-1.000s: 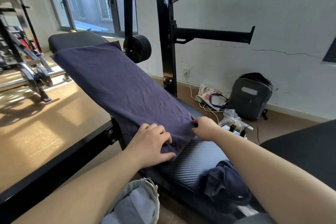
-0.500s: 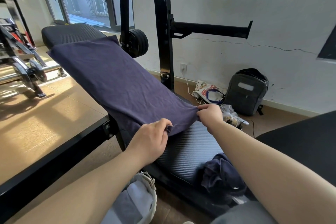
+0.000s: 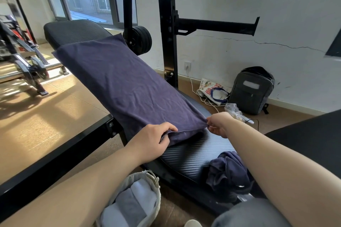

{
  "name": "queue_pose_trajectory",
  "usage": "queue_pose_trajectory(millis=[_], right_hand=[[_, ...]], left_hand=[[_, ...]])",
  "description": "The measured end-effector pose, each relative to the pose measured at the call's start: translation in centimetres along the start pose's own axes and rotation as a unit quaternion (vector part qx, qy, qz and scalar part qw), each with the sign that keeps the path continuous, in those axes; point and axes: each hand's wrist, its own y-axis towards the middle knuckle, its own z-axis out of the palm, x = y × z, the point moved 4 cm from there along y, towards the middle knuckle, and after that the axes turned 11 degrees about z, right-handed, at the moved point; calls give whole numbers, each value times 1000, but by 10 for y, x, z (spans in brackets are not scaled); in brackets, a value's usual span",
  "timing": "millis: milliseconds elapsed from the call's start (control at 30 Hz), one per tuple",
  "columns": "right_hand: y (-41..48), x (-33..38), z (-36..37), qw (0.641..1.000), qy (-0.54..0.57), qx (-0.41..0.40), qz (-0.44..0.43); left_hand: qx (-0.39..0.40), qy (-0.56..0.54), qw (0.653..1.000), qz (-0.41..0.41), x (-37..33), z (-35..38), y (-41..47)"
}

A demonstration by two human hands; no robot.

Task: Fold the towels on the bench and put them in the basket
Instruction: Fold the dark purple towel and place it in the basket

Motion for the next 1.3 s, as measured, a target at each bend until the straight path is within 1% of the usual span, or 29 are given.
queue_pose_trajectory(millis=[100,167,233,267,333,433,500,600,667,733,800,933,1033,1100,1167,1200,1300], right_hand=[[-5,-2,0,999,-16,8,32],[-11,-2,2,998,-41,37,42],[-16,-3,2,995,-31,72,57],[-16,-4,-1,995,-14,74,65],[-15,-7,-6,994,27,66,85],[-13,-13,-10,990,83,63,98],[-11,-12,-13,990,109,44,80],[-7,-4,-20,988,148,8,37],[-5,-4,-24,987,158,-1,33],[-3,-7,-23,991,128,9,46],[0,-7,-22,994,103,10,39],[0,2,-29,992,111,-52,-12],[1,4,-40,989,47,-119,-69],[-4,5,-44,985,9,-146,-91],[-11,9,-44,979,-33,-165,-114],[-13,10,-44,976,-52,-170,-124],[-14,12,-42,973,-82,-169,-132]], left_hand=[[-16,-27,999,-5,-1,-3,0],[-24,-38,999,4,-4,-5,1],[-28,-46,998,15,-7,-6,1],[-32,-46,998,25,-9,-5,2],[-46,-39,997,43,-12,-5,4],[-70,-29,997,25,-11,-6,5],[-73,-22,997,12,-9,-6,6],[-52,-24,998,-9,-8,-5,8],[-40,-29,998,-29,-7,-3,9],[-24,-52,997,-58,-7,-3,9],[-7,-81,993,-84,-6,-2,9],[-4,-167,979,-117,-8,-1,9],[-31,-229,961,-154,-6,-3,9],[-44,-289,938,-185,-4,-2,8],[-37,-366,905,-214,-5,0,6],[-32,-378,900,-215,-6,-1,5],[-19,-356,913,-199,-3,-4,2]])
